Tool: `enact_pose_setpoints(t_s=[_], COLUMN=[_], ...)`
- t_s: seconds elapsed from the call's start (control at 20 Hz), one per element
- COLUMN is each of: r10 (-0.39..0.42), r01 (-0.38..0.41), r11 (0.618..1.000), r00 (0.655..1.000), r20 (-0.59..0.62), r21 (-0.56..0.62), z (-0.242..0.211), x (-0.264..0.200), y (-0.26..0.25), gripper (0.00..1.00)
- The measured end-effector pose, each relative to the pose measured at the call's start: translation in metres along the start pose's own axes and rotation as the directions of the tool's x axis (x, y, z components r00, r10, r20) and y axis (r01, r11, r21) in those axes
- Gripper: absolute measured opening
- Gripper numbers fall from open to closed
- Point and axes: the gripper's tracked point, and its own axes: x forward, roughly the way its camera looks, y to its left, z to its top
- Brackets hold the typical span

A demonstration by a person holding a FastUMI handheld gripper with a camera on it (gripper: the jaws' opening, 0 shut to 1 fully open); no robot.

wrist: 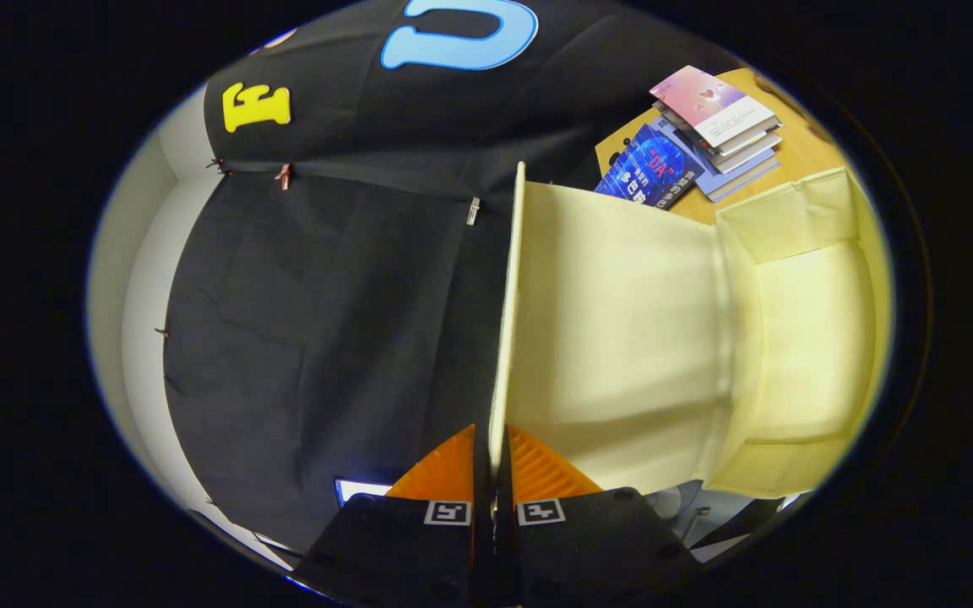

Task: Open the storage box then place both shoes into the box .Put the left shoe in first, then the right shoe, with the right side of both shoes facing outward in a uniform manner.

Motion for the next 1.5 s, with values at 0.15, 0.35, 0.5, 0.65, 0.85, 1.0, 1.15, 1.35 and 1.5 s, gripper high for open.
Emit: enact_pose_setpoints(t_s=[0.15, 0.35, 0.5, 0.65, 0.85, 1.0, 1.15, 1.35, 1.5], r10=[-0.034, -0.086, -0.117, -0.16, -0.215, -0.262, -0.322, -0.407, -0.48], r01=[0.034, 0.085, 0.117, 0.167, 0.244, 0.319, 0.421, 0.558, 0.651], r11=[0.999, 0.996, 0.992, 0.981, 0.958, 0.927, 0.876, 0.784, 0.708], r00=[0.999, 0.996, 0.993, 0.984, 0.96, 0.927, 0.874, 0.793, 0.727], r20=[-0.017, -0.035, 0.001, 0.073, 0.181, 0.267, 0.364, 0.454, 0.49], r21=[-0.011, -0.024, -0.049, -0.1, -0.154, -0.198, -0.236, -0.272, -0.273], z=[-0.006, -0.013, -0.001, 0.016, 0.043, 0.061, 0.079, 0.095, 0.102], x=[0.03, 0.054, 0.052, 0.042, -0.001, -0.049, -0.107, -0.189, -0.243], y=[-0.003, -0.017, -0.024, -0.035, -0.057, -0.078, -0.106, -0.15, -0.19], gripper=[0.05, 0.05, 0.08, 0.47, 0.98, 0.98, 0.98, 0.98, 0.98])
